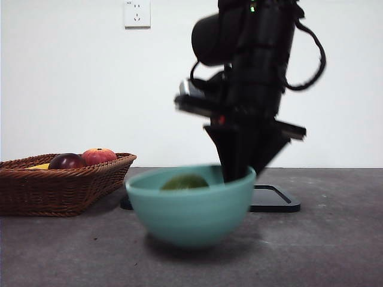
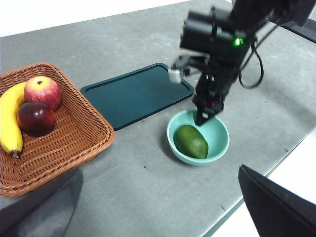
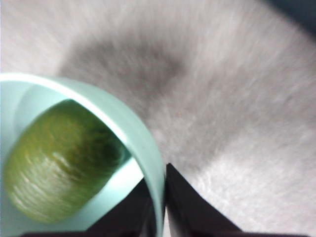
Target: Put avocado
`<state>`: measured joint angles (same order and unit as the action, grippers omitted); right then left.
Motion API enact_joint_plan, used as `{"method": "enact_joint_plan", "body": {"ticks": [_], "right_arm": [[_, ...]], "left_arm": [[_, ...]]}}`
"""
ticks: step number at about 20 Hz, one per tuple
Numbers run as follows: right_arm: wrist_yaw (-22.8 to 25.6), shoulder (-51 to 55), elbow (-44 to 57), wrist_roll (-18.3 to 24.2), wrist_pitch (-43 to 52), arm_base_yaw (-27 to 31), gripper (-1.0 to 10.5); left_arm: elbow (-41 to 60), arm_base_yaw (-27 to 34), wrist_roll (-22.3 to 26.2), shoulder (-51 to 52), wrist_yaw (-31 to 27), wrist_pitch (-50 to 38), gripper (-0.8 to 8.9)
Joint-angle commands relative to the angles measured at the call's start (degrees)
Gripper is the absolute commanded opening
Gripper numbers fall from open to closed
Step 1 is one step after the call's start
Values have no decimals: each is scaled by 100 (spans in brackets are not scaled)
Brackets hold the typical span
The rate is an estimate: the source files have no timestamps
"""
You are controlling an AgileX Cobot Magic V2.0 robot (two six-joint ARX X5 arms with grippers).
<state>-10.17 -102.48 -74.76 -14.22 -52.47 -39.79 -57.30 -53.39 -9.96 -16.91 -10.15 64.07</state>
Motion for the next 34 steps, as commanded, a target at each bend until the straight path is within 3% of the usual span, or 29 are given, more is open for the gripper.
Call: {"method": "enact_joint_plan", "body": {"ticks": [1, 6, 14, 21, 25, 29, 31, 34], "right_arm": [[15, -92, -514, -76, -24, 168, 9], [7, -415, -1504, -11, -208, 811, 9], [-339, -2297, -3707, 13, -551, 1539, 10], [-481, -2824, -3893, -26, -581, 1631, 17], [-417, -2798, -3985, -61, -675, 1727, 315], [356, -2345, -4723, 39, -1770, 1858, 525], [625, -1788, -4717, 90, -1950, 1786, 525], [1655, -807, -4487, 179, -2518, 1537, 529]], "left_arm": [[-68, -63, 50, -11, 0, -68, 500], [-68, -63, 96, -11, 0, -74, 500], [-68, -63, 90, -11, 0, -74, 500], [-68, -63, 90, -11, 2, -72, 500], [-68, -63, 87, -11, 4, -74, 500], [-72, -63, 87, -11, 2, -85, 500], [-72, -63, 87, -11, 2, -94, 500], [-72, -63, 90, -11, 2, -101, 500]]}}
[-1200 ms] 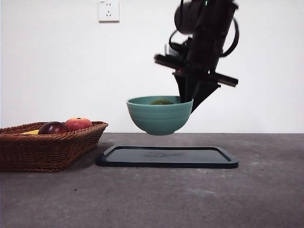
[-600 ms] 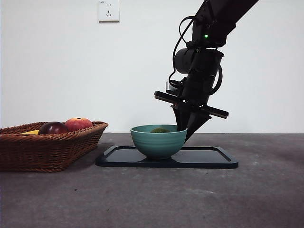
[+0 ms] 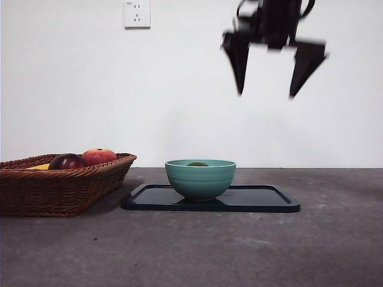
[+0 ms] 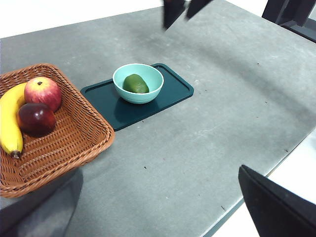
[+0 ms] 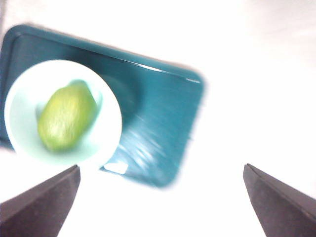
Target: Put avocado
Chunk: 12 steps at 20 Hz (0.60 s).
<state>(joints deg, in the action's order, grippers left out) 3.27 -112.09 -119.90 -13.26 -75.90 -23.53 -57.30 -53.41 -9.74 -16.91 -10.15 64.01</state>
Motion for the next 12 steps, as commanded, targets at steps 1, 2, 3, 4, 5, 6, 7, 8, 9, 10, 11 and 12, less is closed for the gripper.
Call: {"method": "enact_joint_plan", "body": {"ticks": [1, 2, 3, 4, 5, 6, 7, 8, 9, 10, 11, 12], "right_arm": [[588, 546, 293, 83, -267, -190, 553], [765, 973, 667, 83, -275, -282, 562], [885, 1451, 1137, 81, -245, -396, 562], [920, 1943, 1624, 83, -173, -520, 562], [922, 2387, 2041, 83, -94, -638, 562], [920, 2953, 2533, 81, 28, -813, 562], [918, 3486, 2953, 81, 157, -992, 562], [887, 4000, 3329, 81, 317, -1187, 562], [874, 4498, 3676, 68, 487, -1388, 562], [868, 5003, 4013, -50, 640, -1609, 561], [855, 5469, 4317, -197, 732, -1829, 561], [861, 5849, 4570, -393, 756, -2026, 561]], "left_arm": [[-72, -61, 68, -11, 2, -98, 500], [-72, -61, 68, -11, 2, -98, 500], [-72, -61, 68, -11, 4, -98, 500], [-72, -61, 68, -11, 2, -96, 500], [-72, -61, 68, -11, 4, -96, 500], [-72, -61, 68, -11, 2, -96, 500], [-72, -61, 68, -11, 2, -96, 500], [-72, -61, 68, -11, 2, -96, 500], [-72, -61, 68, -11, 4, -96, 500], [-72, -61, 68, -11, 2, -96, 500], [-72, -61, 66, -11, 2, -98, 500], [-72, -61, 66, -11, 2, -98, 500]]}}
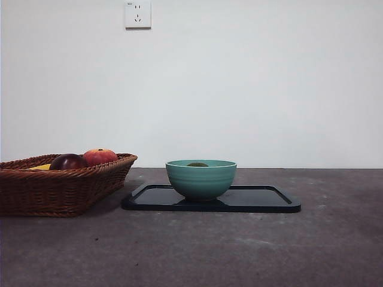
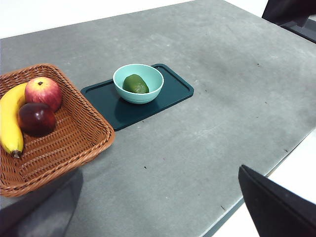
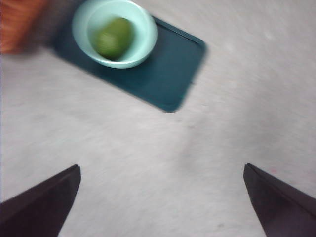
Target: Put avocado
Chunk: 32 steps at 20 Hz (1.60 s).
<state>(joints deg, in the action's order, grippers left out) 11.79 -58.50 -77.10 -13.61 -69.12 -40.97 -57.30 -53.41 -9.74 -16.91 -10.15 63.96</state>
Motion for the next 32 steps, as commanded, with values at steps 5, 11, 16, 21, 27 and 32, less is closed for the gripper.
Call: {"method": "enact_joint_plan", "body": {"ticks": [5, 11, 16, 21, 27, 32], "right_arm": [[24, 2337, 1609, -1049, 92, -970, 561], [24, 3174, 2140, -1043, 90, -1027, 561], [24, 3169, 2140, -1045, 96, -1027, 561], [26, 3169, 2140, -999, 98, -1027, 13], [28, 3169, 2140, -999, 122, -1027, 19], [28, 3169, 2140, -999, 122, -1027, 19]], "left_arm": [[-72, -61, 66, -11, 2, -83, 499], [-72, -61, 61, -11, 4, -81, 500], [-72, -61, 0, -11, 2, -90, 499], [-72, -61, 2, -11, 2, -48, -8], [-72, -61, 2, -9, 4, -59, 15], [-72, -61, 2, -9, 4, -57, 15]]}}
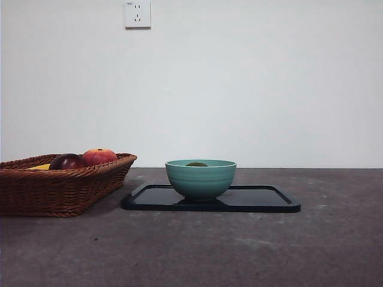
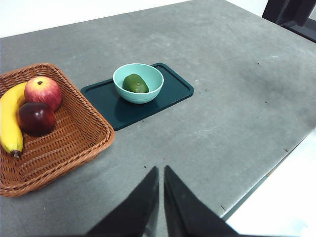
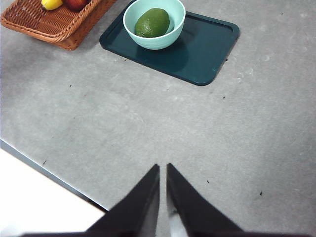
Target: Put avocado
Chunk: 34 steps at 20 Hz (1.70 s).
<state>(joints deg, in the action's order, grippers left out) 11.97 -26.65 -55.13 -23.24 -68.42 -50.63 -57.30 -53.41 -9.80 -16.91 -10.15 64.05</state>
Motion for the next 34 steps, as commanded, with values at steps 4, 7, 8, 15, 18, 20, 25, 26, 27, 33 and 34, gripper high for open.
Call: {"method": "enact_joint_plan", "body": {"ticks": [4, 7, 8, 15, 18, 20, 25, 26, 27, 33, 34], "right_arm": [[11, -15, -57, -35, 70, -61, 19], [11, -15, -57, -35, 68, -61, 19], [11, -15, -57, -35, 68, -61, 19], [11, -15, -57, -35, 70, -61, 19], [11, -15, -57, -35, 70, -61, 19], [11, -15, -57, -35, 70, -61, 19], [11, -15, -57, -35, 70, -61, 19], [11, -15, -57, -35, 68, -61, 19], [11, -15, -57, -35, 70, -61, 19], [11, -15, -57, -35, 70, -61, 19], [11, -15, -57, -35, 70, -61, 19]], "left_arm": [[-70, 420, 11, -33, 17, -83, 15], [-57, 1902, 398, -26, -52, -214, 16], [22, 2374, 654, 0, -61, -461, 16], [2758, 4636, 881, 59, 289, -4081, 18], [4166, 4859, 579, 247, 560, -5466, 18], [4863, 4933, 452, 509, 793, -6019, 18], [5504, 5075, 393, 1038, 1071, -6061, 18], [5595, 5093, 391, 1141, 1071, -6061, 18], [5670, 5095, 396, 1261, 1071, -6011, 18], [5668, 5239, 621, 1674, 1058, -5287, 18], [5668, 5239, 715, 1674, 1058, -5289, 18]]}}
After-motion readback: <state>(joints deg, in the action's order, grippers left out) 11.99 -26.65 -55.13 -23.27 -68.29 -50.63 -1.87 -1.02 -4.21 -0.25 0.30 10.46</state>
